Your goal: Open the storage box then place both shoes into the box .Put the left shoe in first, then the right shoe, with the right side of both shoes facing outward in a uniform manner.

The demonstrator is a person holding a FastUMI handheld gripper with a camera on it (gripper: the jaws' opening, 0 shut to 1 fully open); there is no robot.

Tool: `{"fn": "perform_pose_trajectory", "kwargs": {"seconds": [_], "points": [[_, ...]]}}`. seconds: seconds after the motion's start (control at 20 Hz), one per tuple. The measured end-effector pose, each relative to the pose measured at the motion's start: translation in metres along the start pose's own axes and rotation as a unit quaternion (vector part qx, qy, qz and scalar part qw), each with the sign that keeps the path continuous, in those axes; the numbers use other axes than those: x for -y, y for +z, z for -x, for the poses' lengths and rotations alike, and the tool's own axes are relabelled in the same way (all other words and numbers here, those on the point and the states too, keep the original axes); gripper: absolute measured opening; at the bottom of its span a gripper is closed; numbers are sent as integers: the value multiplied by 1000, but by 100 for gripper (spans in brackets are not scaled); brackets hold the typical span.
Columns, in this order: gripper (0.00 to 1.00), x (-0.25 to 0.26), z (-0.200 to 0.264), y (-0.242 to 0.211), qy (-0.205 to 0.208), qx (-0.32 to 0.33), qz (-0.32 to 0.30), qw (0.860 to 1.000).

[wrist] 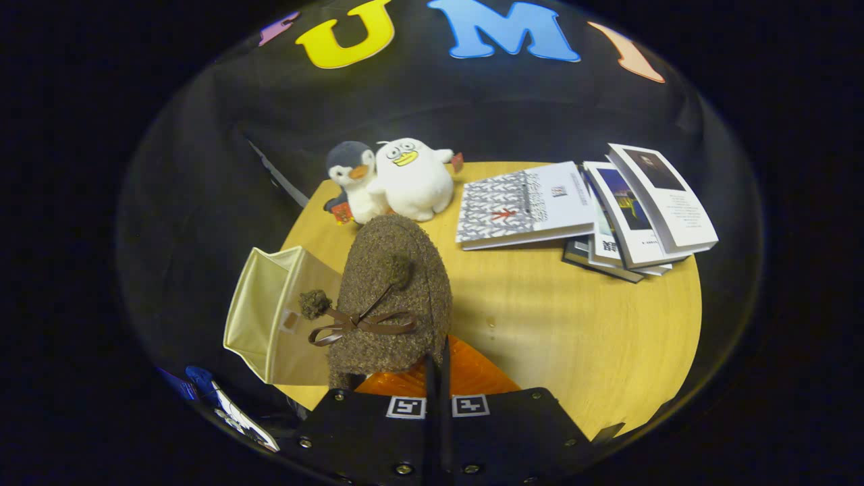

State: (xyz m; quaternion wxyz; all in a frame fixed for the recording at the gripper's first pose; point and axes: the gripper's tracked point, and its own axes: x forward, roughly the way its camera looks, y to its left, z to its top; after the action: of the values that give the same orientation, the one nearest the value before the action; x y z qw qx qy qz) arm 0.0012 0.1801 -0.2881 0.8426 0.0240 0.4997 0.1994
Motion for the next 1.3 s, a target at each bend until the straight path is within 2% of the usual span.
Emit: {"fn": "perform_pose_trajectory", "kwargs": {"seconds": [0.25,0.4,0.7,1.1,1.15,1.2,1.25,1.3], "points": [[0,-105,-13,19,65,-11,43,997],[0,-160,-30,24,86,-22,69,994],[0,-237,-71,13,86,-43,126,987],[0,-255,-130,-15,46,-76,170,981],[3,-260,-133,-18,55,-79,172,980],[9,-255,-136,-19,47,-80,180,979],[28,-253,-134,-16,45,-72,184,979],[38,-252,-129,-10,43,-59,184,980]]}}
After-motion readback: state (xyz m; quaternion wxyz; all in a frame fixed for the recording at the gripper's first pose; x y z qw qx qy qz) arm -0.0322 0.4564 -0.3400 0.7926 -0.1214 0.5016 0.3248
